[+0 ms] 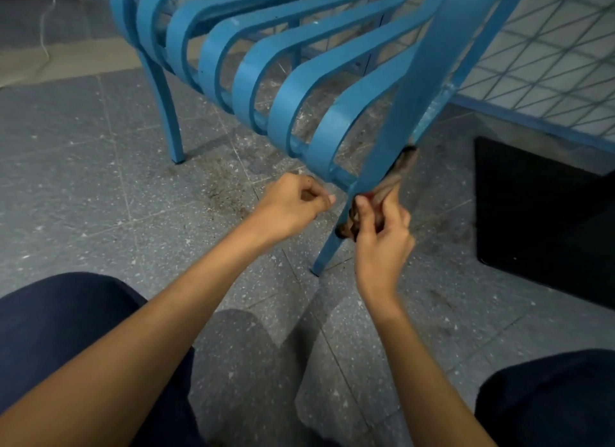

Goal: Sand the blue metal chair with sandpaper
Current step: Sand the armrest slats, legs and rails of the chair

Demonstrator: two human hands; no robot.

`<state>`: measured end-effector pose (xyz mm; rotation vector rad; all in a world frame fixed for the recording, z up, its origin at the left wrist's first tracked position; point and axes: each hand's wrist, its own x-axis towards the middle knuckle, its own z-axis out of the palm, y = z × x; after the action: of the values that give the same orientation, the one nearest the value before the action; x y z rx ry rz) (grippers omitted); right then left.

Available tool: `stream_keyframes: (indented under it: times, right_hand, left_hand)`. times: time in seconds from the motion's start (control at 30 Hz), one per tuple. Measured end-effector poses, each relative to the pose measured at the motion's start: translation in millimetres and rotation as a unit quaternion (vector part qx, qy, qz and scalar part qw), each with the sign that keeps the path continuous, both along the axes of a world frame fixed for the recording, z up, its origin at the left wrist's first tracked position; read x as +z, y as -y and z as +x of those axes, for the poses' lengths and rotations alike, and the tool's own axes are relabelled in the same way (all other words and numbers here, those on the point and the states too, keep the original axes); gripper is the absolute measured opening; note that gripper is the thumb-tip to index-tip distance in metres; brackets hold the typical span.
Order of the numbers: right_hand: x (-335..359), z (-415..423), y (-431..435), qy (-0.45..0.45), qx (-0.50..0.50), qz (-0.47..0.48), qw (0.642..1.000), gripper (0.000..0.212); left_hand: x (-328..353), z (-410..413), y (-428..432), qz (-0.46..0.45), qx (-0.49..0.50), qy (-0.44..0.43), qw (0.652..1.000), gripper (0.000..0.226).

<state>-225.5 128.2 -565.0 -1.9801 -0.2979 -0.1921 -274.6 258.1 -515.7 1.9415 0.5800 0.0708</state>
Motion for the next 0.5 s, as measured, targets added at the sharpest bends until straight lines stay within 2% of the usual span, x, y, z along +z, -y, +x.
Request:
stream_keyframes:
  times: [0.1, 0.27, 0.33, 0.43, 0.5]
  right_hand:
    - [-38.5, 1.1, 1.8, -0.016, -0.001, -0.070, 0.997, 0.042]
    - [-52.8, 0.5, 4.1, -0.125, 0.007, -0.055, 0.991, 0.016]
    - [-33.3, 1.4, 3.0, -0.120, 0.009, -0.022, 0.993, 0.016]
    - [5.6, 0.3, 1.0, -0.073, -0.008, 0.064, 0.995, 0.028]
    - [20.0, -3.2, -1.9, -0.048, -0.023, 0.089, 0.995, 0.033]
  left_hand:
    - [-4.6, -0.8, -0.9, 0.011, -0.004, -0.014, 1.000, 0.018]
    - [-8.0, -7.3, -6.4, 0.052, -0.011, -0.025, 0.998, 0.014]
    - [-7.5, -10.0, -11.6, 0.066, -0.012, -0.028, 0.997, 0.011]
    - [-6.9, -13.2, -17.5, 0.067, -0.011, -0.029, 0.997, 0.010]
    - [-7.3, -15.5, -19.6, 0.070, -0.011, -0.031, 0.997, 0.012]
